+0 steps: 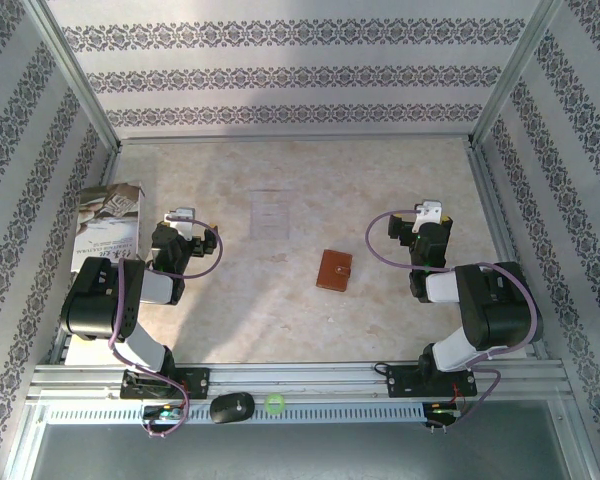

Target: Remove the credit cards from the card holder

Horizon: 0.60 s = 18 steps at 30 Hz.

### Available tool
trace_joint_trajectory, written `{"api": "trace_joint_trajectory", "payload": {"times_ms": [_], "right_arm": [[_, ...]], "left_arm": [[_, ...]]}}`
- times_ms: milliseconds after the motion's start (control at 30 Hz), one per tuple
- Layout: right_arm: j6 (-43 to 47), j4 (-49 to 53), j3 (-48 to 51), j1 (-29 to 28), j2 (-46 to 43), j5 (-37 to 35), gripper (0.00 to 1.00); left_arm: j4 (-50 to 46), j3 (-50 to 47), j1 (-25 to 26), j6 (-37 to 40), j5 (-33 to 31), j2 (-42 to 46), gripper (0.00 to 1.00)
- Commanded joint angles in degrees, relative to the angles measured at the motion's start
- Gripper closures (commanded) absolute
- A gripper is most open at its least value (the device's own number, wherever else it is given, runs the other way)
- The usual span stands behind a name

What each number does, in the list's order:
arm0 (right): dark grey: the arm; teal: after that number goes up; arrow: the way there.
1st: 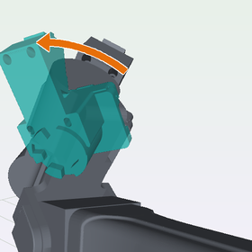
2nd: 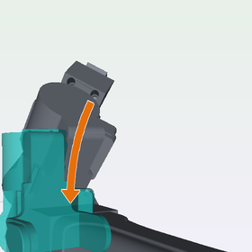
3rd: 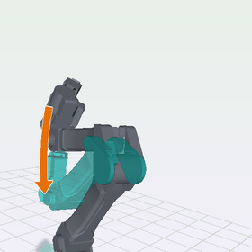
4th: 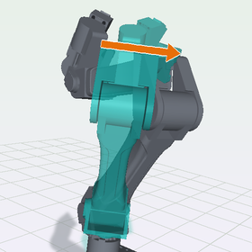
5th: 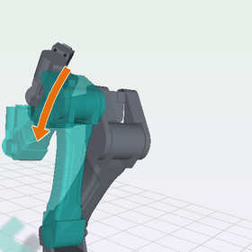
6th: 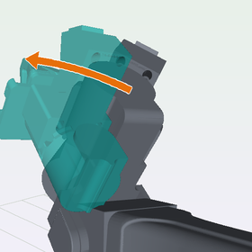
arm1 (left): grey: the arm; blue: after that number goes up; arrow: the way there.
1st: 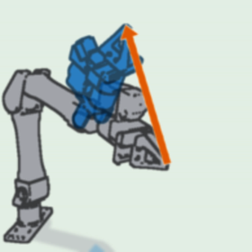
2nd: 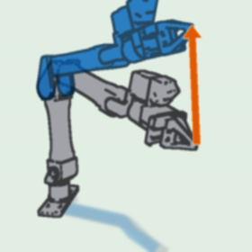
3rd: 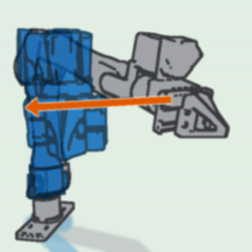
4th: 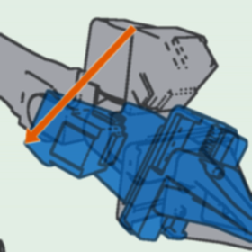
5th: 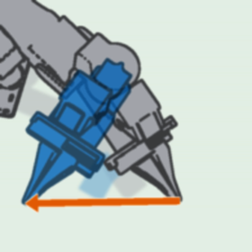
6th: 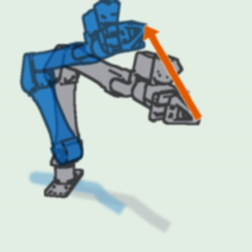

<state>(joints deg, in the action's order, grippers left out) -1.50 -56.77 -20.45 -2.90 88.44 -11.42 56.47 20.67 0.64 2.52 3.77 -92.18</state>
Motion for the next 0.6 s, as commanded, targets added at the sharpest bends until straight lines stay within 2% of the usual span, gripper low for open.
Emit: {"api": "trace_joint_trajectory", "payload": {"times_ms": [0, 167, 300, 567], "right_arm": [[0.2, -1.0, 0.2, -0.7, -0.4, 0.7, 0.02], [0.1, -1.0, 0.2, -0.7, -0.3, 0.7, 0.02], [0.2, -1.0, 0.2, -0.7, -0.4, 0.7, 0.02], [-1.6, 0.6, -0.4, 1.2, -0.6, 3.1, 0.02]], "left_arm": [[-0.7, 0.8, -0.4, -0.9, -0.9, 0.9, 0.01], [-0.7, 0.9, -0.4, -1.0, -0.8, 0.9, 0.01], [-1.5, 1.3, -0.4, -2.7, -5.4, 0.9, 0.01], [-1.3, 1.3, -0.4, -2.8, -6.1, 0.9, 0.01]]}}
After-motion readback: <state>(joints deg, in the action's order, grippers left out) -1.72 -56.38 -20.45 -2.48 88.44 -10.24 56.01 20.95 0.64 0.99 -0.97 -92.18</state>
